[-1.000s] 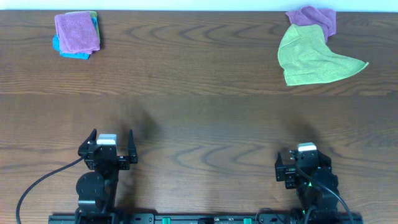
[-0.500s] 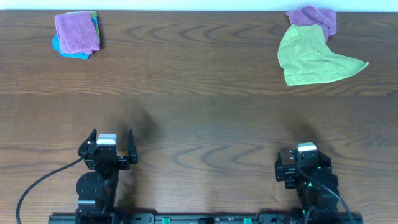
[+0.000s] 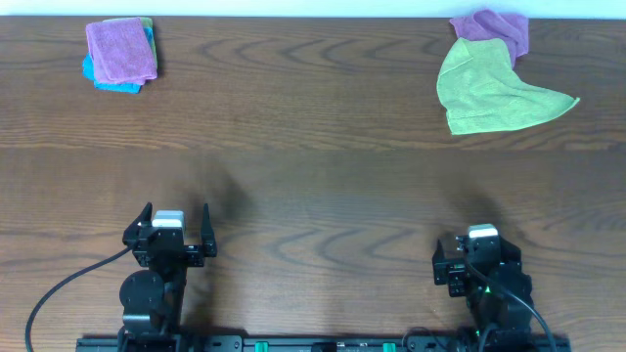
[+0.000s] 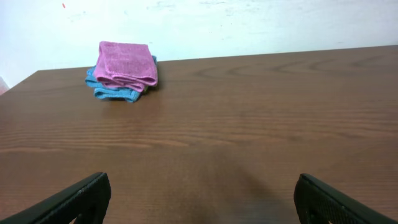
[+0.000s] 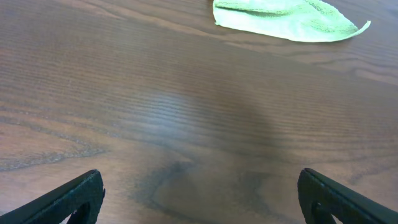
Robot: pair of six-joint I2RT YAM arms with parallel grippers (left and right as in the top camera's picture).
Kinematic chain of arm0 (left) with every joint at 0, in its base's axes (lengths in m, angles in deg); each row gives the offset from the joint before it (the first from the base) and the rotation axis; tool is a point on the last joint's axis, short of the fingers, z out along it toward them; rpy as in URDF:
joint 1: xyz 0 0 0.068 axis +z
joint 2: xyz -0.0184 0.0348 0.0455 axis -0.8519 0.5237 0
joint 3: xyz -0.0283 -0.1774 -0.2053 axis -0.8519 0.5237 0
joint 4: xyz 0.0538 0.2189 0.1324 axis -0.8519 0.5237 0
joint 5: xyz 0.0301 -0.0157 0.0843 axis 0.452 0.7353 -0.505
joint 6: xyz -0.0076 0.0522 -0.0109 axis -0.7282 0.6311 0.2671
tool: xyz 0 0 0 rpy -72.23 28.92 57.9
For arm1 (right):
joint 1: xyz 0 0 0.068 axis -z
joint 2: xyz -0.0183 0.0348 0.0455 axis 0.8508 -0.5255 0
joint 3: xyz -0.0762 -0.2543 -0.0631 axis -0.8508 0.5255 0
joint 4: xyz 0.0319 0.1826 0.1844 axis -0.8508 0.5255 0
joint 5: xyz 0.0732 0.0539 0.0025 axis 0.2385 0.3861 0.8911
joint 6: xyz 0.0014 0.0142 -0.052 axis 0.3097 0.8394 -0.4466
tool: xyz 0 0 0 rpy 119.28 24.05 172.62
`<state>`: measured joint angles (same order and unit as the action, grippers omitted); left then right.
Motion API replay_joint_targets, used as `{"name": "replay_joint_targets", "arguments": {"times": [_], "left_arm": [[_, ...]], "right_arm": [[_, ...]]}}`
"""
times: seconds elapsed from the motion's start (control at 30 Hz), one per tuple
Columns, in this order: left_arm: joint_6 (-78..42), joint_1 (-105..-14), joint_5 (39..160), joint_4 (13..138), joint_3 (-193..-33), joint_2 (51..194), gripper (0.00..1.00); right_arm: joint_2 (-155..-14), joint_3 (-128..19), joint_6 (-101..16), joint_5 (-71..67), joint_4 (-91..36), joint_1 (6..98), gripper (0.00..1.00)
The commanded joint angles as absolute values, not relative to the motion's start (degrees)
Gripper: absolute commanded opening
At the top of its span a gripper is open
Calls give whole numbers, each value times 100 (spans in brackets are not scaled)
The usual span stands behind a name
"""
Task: Fold the cloth
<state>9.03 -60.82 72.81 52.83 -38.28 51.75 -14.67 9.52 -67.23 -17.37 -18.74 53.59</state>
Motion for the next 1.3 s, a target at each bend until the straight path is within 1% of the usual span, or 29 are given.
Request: {"name": "replay_joint_targets", "arguments": {"times": [0.0,0.2,0.27,0.33,0.47,0.67,0.8,0.9,1.0,1.13,1.27], "left_arm": [[964,-6057,7181,5305,-3640,5131,95],[966,-6057,7181,5305,-3640,5131,95],[966,-6057,7181,5305,-3640,5131,95],[966,-6057,7181,5305,-3640,5131,95],[964,-6057,7181,5305,-3640,5131,95],[966,-6057,7181,5305,-3640,5131,95],[966,-6057,7181,5305,-3640,5131,95],[966,-6057,7181,5305,-3640,5131,95],[966,-6057,7181,5305,-3640,5131,95],[966,-6057,7183,5305,-3640,5131,95],[964,-6057,7181,5305,-3642,5131,95]], "right_arm": [[-1415,1007,-6769,-1730,-1869,5411,99],[-1415,1009,-6769,-1732,-2007,5411,99],[-1415,1009,-6767,-1735,-2414,5411,99],[-1415,1009,-6725,-1735,-3345,5411,99],[-1415,1009,-5986,-1708,-4691,5409,99],[-1419,1009,-5851,-1920,-5476,5411,99],[-1559,1009,-5114,-2760,-5592,5470,99],[-2112,1009,-4961,-2777,-5773,5623,99],[-3120,1007,-4736,-2576,-6558,5855,99],[-4824,784,-4504,-2209,-7895,6259,99],[-6540,-31,-4507,-1527,-8208,6703,99]]}}
